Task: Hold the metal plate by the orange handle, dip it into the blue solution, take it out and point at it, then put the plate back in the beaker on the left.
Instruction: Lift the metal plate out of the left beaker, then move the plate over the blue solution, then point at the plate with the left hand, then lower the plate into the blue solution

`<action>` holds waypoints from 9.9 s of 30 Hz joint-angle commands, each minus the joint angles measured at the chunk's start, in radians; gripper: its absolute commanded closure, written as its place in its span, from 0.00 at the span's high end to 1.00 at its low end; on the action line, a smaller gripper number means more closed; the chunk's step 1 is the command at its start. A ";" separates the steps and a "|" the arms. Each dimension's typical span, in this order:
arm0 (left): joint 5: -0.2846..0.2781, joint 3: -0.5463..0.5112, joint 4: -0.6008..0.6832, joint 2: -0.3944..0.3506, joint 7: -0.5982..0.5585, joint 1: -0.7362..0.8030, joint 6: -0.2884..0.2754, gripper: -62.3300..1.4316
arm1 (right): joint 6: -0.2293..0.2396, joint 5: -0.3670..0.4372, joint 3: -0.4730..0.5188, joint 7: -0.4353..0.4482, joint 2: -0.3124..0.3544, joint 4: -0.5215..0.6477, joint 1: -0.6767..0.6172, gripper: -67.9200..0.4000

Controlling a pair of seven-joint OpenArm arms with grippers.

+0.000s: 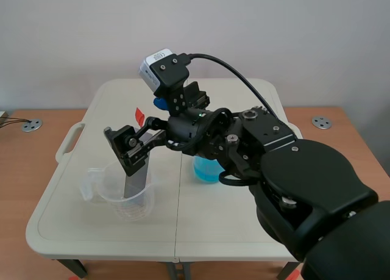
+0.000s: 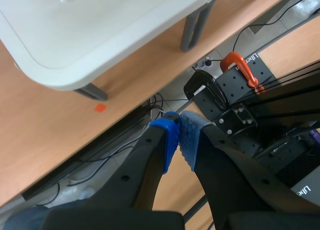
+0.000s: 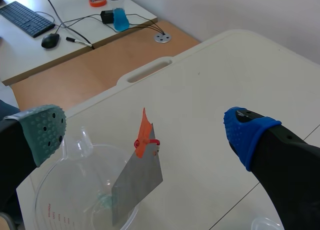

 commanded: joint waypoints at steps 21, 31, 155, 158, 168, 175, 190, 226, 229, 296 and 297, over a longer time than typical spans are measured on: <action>0.023 -0.003 -0.008 -0.001 -0.043 -0.003 -0.004 0.05 | 0.019 0.002 0.000 0.007 -0.003 0.016 0.023 0.28; 0.023 -0.003 -0.008 -0.001 -0.043 -0.003 -0.004 0.05 | 0.111 0.000 -0.022 0.008 -0.002 0.016 0.023 0.05; 0.046 0.592 -0.415 -0.034 0.134 -1.343 -0.111 0.05 | 0.275 0.111 0.475 -0.267 0.137 0.580 -0.016 0.02; 0.056 0.642 -0.460 0.002 0.144 -1.402 -0.119 0.05 | 0.275 0.111 0.475 -0.267 0.137 0.580 -0.016 0.02; 0.143 0.779 -0.563 0.116 0.143 -1.542 -0.146 0.05 | 0.275 0.111 0.475 -0.267 0.137 0.580 -0.016 0.02; 0.154 0.829 -0.565 0.169 0.145 -1.591 -0.145 0.05 | 0.275 0.111 0.475 -0.267 0.136 0.580 -0.016 0.02; 0.211 0.893 -0.565 0.221 0.152 -1.599 -0.082 0.05 | 0.275 0.111 0.475 -0.266 0.136 0.580 -0.016 0.02; 0.190 0.887 -0.589 0.163 0.144 -1.587 -0.030 0.05 | 0.275 0.138 0.475 -0.266 0.136 0.580 -0.016 0.02; 0.136 0.853 -0.573 0.105 0.143 -1.558 -0.030 0.05 | 0.275 0.142 0.475 -0.262 0.136 0.580 -0.016 0.02; 0.015 0.010 -0.173 -0.142 0.031 -0.200 -0.031 0.05 | 0.275 -0.163 0.472 0.111 0.090 0.200 -0.049 0.02; 0.015 0.010 -0.173 -0.142 0.031 -0.200 -0.031 0.05 | 0.275 -0.181 0.472 0.125 0.085 0.185 -0.048 0.02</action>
